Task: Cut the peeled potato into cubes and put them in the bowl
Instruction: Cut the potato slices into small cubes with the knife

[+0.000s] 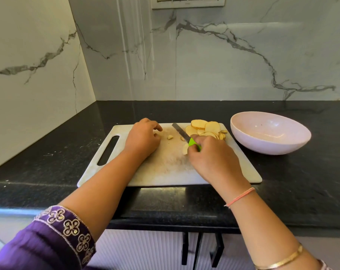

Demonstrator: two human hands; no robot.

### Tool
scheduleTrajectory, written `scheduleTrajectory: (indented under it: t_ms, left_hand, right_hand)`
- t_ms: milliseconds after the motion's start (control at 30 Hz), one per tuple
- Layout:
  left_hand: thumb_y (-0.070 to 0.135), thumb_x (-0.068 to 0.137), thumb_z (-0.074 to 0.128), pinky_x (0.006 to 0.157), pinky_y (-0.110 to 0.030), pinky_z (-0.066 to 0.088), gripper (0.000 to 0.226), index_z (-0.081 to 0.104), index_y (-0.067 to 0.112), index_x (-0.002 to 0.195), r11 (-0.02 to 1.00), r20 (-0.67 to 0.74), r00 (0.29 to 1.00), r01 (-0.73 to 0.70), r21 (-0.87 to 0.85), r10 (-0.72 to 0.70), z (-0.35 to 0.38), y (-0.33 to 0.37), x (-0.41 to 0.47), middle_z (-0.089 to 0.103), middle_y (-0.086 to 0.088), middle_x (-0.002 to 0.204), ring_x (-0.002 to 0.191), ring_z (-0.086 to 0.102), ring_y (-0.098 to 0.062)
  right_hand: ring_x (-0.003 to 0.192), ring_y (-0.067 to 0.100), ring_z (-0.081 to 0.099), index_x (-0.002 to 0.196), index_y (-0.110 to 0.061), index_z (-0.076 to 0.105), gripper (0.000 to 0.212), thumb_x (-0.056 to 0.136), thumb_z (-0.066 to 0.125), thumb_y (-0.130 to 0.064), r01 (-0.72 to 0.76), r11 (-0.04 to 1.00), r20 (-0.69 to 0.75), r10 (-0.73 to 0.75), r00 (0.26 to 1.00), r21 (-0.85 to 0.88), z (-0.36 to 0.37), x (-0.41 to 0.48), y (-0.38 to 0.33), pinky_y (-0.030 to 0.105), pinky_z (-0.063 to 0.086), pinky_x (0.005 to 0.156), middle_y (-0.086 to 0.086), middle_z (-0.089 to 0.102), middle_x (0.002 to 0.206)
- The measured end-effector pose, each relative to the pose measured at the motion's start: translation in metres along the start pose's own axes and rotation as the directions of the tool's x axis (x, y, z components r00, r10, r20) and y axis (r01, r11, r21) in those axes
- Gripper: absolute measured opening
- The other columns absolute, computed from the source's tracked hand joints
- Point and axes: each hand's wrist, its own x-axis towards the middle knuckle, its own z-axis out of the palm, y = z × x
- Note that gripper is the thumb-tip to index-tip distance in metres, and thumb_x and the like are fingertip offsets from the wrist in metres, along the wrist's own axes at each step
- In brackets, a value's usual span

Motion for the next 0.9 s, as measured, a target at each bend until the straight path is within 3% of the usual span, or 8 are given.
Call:
scheduleTrajectory:
  t_ms: [100, 167, 267, 400, 567, 700, 800, 900]
  left_hand:
    - [0.024, 0.090, 0.058, 0.087, -0.027, 0.042, 0.023, 0.070, 0.025, 0.109, 0.983, 0.048, 0.982, -0.185, 0.009, 0.184, 0.003, 0.009, -0.003, 0.061, 0.002, 0.117, 0.109, 0.053, -0.019]
    - [0.024, 0.092, 0.057, 0.085, -0.022, 0.040, 0.022, 0.071, 0.021, 0.110, 0.964, 0.089, 0.962, -0.264, 0.031, 0.260, 0.005, 0.014, -0.003, 0.066, 0.001, 0.112, 0.104, 0.057, -0.018]
    - [0.018, 0.094, 0.053, 0.080, -0.021, 0.037, 0.024, 0.071, 0.015, 0.110, 0.978, 0.068, 0.979, -0.197, 0.066, 0.193, 0.005, 0.015, 0.001, 0.066, -0.004, 0.112, 0.102, 0.058, -0.021]
    - [0.010, 0.093, 0.051, 0.086, -0.033, 0.044, 0.025, 0.071, 0.010, 0.108, 0.991, 0.021, 0.999, -0.050, 0.120, 0.048, 0.000, 0.002, 0.008, 0.064, -0.010, 0.112, 0.104, 0.057, -0.029]
    - [0.001, 0.091, 0.048, 0.076, -0.032, 0.045, 0.024, 0.072, 0.006, 0.093, 0.986, -0.033, 0.993, 0.114, 0.122, -0.110, -0.010, -0.013, 0.014, 0.063, -0.012, 0.093, 0.087, 0.059, -0.027]
    - [0.002, 0.091, 0.052, 0.084, -0.031, 0.047, 0.029, 0.068, 0.012, 0.113, 0.987, -0.062, 0.986, 0.159, 0.039, -0.156, -0.010, -0.012, 0.013, 0.061, -0.011, 0.119, 0.102, 0.060, -0.027]
    - [-0.003, 0.088, 0.051, 0.082, -0.029, 0.045, 0.035, 0.067, 0.014, 0.115, 0.985, -0.075, 0.983, 0.170, 0.014, -0.168, -0.012, -0.012, 0.012, 0.057, -0.010, 0.124, 0.107, 0.057, -0.026]
    - [-0.002, 0.088, 0.048, 0.091, -0.031, 0.041, 0.036, 0.066, 0.014, 0.115, 0.990, -0.128, 0.982, 0.138, 0.002, -0.137, -0.014, -0.010, 0.008, 0.056, -0.008, 0.125, 0.116, 0.049, -0.027]
  right_hand:
    - [0.084, 0.027, 0.060, 0.134, -0.026, 0.052, 0.041, 0.095, 0.042, -0.027, -0.020, 0.999, -0.040, 0.021, 0.999, 0.036, 0.004, 0.003, 0.007, 0.027, 0.037, 0.061, 0.006, 0.069, 0.103]
    - [0.084, 0.027, 0.059, 0.134, -0.025, 0.052, 0.040, 0.095, 0.042, -0.026, -0.030, 0.998, -0.062, 0.034, 0.997, 0.061, 0.006, 0.004, 0.009, 0.027, 0.038, 0.061, 0.006, 0.068, 0.103]
    - [0.085, 0.027, 0.059, 0.136, -0.026, 0.050, 0.041, 0.096, 0.041, -0.027, -0.043, 0.995, -0.085, 0.052, 0.995, 0.095, 0.009, 0.006, 0.012, 0.028, 0.037, 0.062, 0.007, 0.068, 0.102]
    - [0.080, 0.025, 0.058, 0.136, -0.026, 0.050, 0.041, 0.097, 0.042, -0.029, -0.046, 0.990, -0.089, 0.058, 0.994, 0.133, 0.014, 0.004, 0.014, 0.027, 0.038, 0.061, 0.006, 0.069, 0.103]
    - [0.070, 0.016, 0.048, 0.136, -0.025, 0.049, 0.040, 0.097, 0.042, -0.029, -0.029, 0.990, -0.074, 0.039, 0.997, 0.137, 0.018, 0.001, 0.014, 0.024, 0.032, 0.054, 0.006, 0.070, 0.099]
    - [0.068, 0.015, 0.047, 0.135, -0.025, 0.051, 0.039, 0.097, 0.043, -0.028, -0.055, 0.983, -0.081, 0.071, 0.994, 0.178, 0.018, 0.002, 0.017, 0.022, 0.030, 0.052, 0.006, 0.070, 0.097]
    - [0.056, 0.011, 0.045, 0.133, -0.022, 0.054, 0.038, 0.097, 0.045, -0.027, -0.075, 0.962, -0.083, 0.100, 0.991, 0.263, 0.017, 0.003, 0.018, 0.022, 0.030, 0.049, 0.004, 0.070, 0.098]
    - [0.048, 0.009, 0.040, 0.127, -0.021, 0.060, 0.034, 0.096, 0.046, -0.023, -0.117, 0.929, -0.068, 0.150, 0.986, 0.350, 0.013, 0.003, 0.019, 0.023, 0.030, 0.046, 0.002, 0.070, 0.092]
